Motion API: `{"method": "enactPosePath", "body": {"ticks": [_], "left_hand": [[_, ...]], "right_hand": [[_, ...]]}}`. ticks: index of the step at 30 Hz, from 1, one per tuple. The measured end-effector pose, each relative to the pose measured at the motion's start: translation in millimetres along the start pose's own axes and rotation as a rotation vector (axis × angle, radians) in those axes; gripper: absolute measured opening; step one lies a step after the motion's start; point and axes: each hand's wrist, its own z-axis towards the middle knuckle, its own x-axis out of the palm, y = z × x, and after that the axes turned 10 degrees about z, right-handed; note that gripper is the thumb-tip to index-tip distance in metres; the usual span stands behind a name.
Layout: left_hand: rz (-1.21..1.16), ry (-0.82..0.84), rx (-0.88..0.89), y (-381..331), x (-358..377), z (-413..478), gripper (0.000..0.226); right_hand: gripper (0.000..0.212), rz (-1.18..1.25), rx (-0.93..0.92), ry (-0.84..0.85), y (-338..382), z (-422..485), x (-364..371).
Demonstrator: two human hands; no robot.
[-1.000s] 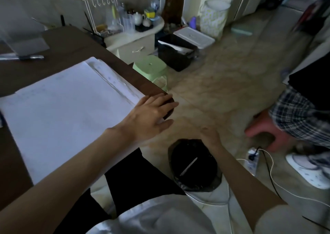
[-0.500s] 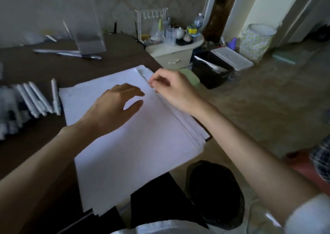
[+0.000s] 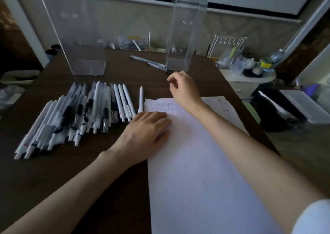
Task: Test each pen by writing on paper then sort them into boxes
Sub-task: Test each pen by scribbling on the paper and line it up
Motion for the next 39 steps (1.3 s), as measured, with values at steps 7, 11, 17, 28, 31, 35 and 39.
{"method": "enactPosePath", "body": {"ticks": [7, 11, 17, 28, 31, 35, 39], "left_hand": [[-0.027, 0.020, -0.004, 0.6, -1.2, 0.6, 0.045], [-0.043, 0.014, -0.007, 1.6, 0.5, 0.7, 0.043], [-0.036, -0.030, -0.003, 1.4, 3.6, 0.4, 0.042], [-0.061, -0.237, -0.357, 3.7, -3.1, 2.1, 0.045], [0.002, -0.274, -0.285, 4.1, -2.8, 1.6, 0.036], [-0.014, -0.304, -0.292, 4.7, -3.2, 0.9, 0.023], [-0.077, -0.293, -0.209, 1.3, -1.4, 0.6, 0.026]], "right_hand": [[0.029, -0.343, 0.174, 0.007, -27.6, 47.4, 9.7], [0.025, -0.342, 0.220, 0.022, -27.7, 50.1, 8.0], [0.018, -0.104, 0.092, -0.096, -2.1, 13.0, -18.8], [0.010, 0.842, 0.196, 0.434, 18.9, -73.9, -33.1], [0.014, 0.891, 0.159, 0.450, 19.5, -75.0, -33.5], [0.004, 1.085, 0.207, 0.311, 11.2, -71.4, -36.0], [0.007, 1.077, 0.179, 0.356, 8.0, -71.0, -38.2]]}}
